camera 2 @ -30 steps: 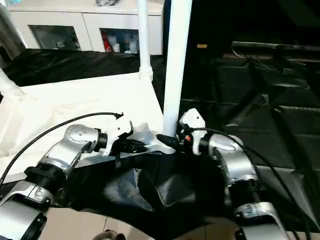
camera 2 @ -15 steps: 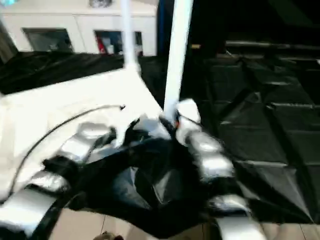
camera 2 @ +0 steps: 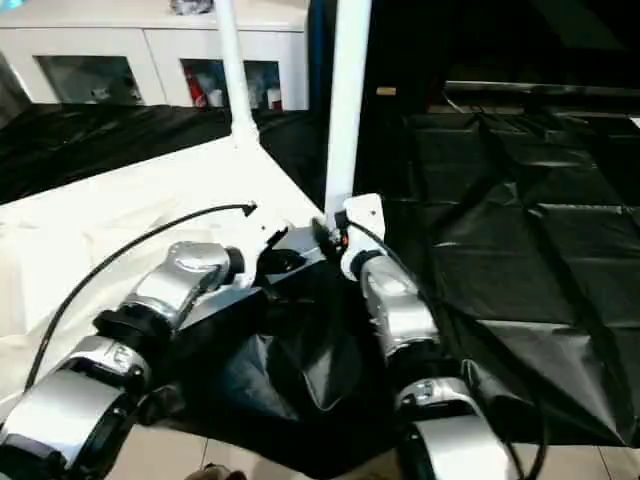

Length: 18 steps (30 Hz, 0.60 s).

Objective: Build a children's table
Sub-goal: Rotate leg to tighten

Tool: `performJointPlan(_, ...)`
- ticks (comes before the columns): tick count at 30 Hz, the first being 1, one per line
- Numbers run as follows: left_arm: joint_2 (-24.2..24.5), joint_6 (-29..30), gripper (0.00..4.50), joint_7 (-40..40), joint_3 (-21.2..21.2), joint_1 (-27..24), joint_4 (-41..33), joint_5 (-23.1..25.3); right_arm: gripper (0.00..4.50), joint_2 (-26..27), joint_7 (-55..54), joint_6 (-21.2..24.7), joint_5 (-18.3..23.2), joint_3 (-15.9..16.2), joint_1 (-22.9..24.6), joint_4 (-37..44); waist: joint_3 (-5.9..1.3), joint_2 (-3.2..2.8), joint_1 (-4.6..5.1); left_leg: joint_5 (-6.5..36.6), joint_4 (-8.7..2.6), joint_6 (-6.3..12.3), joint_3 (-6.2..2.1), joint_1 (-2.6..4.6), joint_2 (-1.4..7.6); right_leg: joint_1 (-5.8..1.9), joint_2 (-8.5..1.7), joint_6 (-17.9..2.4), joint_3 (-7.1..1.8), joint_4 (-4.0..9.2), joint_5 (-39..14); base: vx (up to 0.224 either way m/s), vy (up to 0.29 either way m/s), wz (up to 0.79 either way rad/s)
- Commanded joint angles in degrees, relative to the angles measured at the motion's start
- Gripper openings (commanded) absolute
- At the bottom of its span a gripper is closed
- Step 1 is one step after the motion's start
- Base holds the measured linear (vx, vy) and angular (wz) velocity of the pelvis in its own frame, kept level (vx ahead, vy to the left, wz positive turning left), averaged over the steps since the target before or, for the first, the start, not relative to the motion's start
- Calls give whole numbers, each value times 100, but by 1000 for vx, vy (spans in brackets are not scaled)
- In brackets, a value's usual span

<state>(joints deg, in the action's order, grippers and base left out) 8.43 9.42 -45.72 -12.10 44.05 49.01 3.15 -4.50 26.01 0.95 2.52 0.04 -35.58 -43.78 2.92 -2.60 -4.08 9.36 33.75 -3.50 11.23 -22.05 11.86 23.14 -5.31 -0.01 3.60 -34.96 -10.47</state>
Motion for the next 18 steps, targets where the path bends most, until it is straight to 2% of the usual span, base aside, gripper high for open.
performJointPlan(1, 110, -408, 0, -378, -18, -58, -363, -120, 316, -51, 1078, 229, -18, 565, 218, 124, -411, 24, -32, 1310, -385, 282, -86, 75, 98, -320, -278, -1381, -188, 396, -579, 0, 0, 0)
performJointPlan(3, 223, -477, 0, -633, -64, -142, -444, -139, 316, -233, 1478, 274, 41, 624, 275, 257, -411, 51, -28, 1249, -371, 374, -70, 77, 100, -324, -264, -1440, -186, 383, -451, 0, 0, 0)
performJointPlan(6, 486, -586, 0, -1273, -177, -326, -682, -220, 316, -643, 2287, 308, 147, 741, 406, 509, -408, 43, -46, 1281, -367, 410, -64, 81, 123, -316, -271, -1493, -183, 379, -563, 0, 0, 0)
performJointPlan(11, 724, -591, 0, -1907, -281, -487, -950, -337, 316, -936, 2923, 321, 271, 788, 478, 673, -387, 31, -83, 1540, -398, 286, -66, 114, 148, -276, -276, -1486, -189, 406, -1000, 0, 0, 0)
performJointPlan(16, 982, -610, 0, -2298, -295, -585, -1077, -351, 316, -1256, 3571, 465, 336, 905, 582, 952, -400, 48, -142, 1404, -387, 285, -57, 123, 152, -264, -274, -1500, -200, 376, -794, 0, 0, 0)
performJointPlan(17, 1022, -600, 0, -2347, -288, -594, -1096, -367, 316, -1297, 3647, 492, 348, 929, 596, 990, -398, 71, -148, 1354, -386, 299, -55, 108, 149, -271, -275, -1495, -200, 367, -761, 0, 0, 0)
performJointPlan(18, 1046, -591, 0, -2381, -283, -602, -1115, -379, 316, -1319, 3698, 510, 357, 939, 604, 1013, -402, 60, -159, 1335, -389, 298, -60, 111, 157, -272, -288, -1484, -202, 362, -761, 0, 0, 0)
